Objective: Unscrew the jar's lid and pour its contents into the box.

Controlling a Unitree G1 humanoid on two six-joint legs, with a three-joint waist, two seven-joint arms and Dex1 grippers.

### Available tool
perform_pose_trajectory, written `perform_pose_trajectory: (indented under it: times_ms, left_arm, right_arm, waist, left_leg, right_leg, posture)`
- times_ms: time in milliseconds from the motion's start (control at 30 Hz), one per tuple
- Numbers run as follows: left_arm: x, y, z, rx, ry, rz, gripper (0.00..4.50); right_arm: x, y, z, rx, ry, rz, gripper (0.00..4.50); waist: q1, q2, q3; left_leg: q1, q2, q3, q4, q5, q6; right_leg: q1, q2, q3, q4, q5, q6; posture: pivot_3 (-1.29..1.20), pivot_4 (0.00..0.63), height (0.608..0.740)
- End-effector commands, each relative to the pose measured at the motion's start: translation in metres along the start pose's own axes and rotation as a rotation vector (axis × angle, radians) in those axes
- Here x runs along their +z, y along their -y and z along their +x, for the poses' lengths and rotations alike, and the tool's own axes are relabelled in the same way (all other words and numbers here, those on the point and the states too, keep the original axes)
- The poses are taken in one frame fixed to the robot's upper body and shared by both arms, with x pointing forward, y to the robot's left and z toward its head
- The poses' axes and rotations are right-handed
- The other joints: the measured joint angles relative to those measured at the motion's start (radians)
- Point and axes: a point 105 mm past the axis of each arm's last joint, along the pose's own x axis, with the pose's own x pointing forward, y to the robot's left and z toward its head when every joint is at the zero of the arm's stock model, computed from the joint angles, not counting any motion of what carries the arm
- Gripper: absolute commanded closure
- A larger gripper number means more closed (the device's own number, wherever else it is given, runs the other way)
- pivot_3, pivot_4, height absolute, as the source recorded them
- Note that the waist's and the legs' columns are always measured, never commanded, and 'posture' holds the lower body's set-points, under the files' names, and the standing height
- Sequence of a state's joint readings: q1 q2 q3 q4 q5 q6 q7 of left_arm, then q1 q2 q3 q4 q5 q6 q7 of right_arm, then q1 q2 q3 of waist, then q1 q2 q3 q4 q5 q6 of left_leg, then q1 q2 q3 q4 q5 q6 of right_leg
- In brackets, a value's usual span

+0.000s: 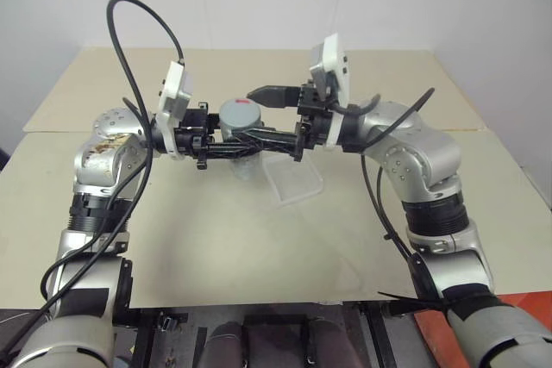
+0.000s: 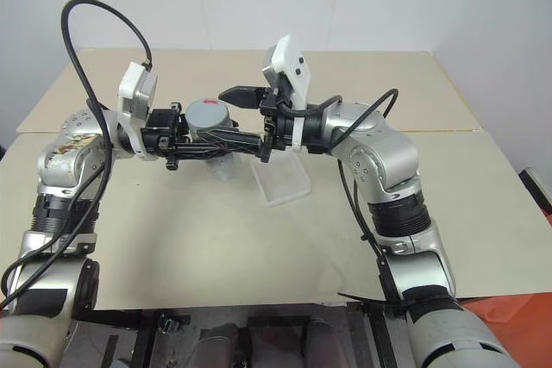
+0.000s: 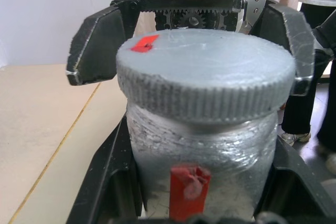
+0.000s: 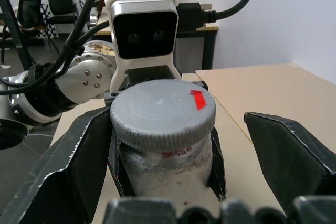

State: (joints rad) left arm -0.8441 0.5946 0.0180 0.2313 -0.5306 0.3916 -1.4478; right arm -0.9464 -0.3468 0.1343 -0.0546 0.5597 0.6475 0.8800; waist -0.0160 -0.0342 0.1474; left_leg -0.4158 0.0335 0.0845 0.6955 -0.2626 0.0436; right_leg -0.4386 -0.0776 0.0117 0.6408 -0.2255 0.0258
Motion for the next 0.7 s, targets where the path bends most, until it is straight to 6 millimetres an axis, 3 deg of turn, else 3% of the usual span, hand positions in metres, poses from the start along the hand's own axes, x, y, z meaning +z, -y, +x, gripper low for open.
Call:
perform_pose_trajectory:
  times_ms: [33, 467, 700]
  left_arm:
    - [0.014, 0.002, -0.004, -0.008, 0.028, 0.050, 2.47]
    - [0.012, 0.002, -0.006, -0.001, 0.023, 0.047, 2.47]
    - [0.010, -0.002, -0.006, 0.012, 0.028, 0.037, 2.47]
  right_arm:
    - [0.010, 0.015, -0.014, -0.085, 0.018, -0.046, 0.03]
    - [0.011, 0.022, -0.036, -0.116, 0.009, -0.040, 0.03]
    - [0.023, -0.012, -0.031, 0.031, 0.044, -0.068, 0.03]
  waist:
    - [0.000, 0.000, 0.000]
    - [0.004, 0.000, 0.000]
    - [-0.002, 0.000, 0.000]
  left_leg:
    - [0.000, 0.000, 0.000, 0.000, 0.000, 0.000]
    - [0.000, -0.001, 0.000, 0.000, 0.000, 0.000]
    - [0.000, 0.000, 0.000, 0.000, 0.000, 0.000]
  right_leg:
    - [0.000, 0.000, 0.000, 0.000, 0.000, 0.000]
    - [0.000, -0.001, 0.000, 0.000, 0.000, 0.000]
    - [0.000, 0.000, 0.000, 0.000, 0.000, 0.000]
  posture:
    - [0.00, 0.150, 0.740]
    - [0.00, 0.150, 0.740]
    - [0.00, 0.150, 0.740]
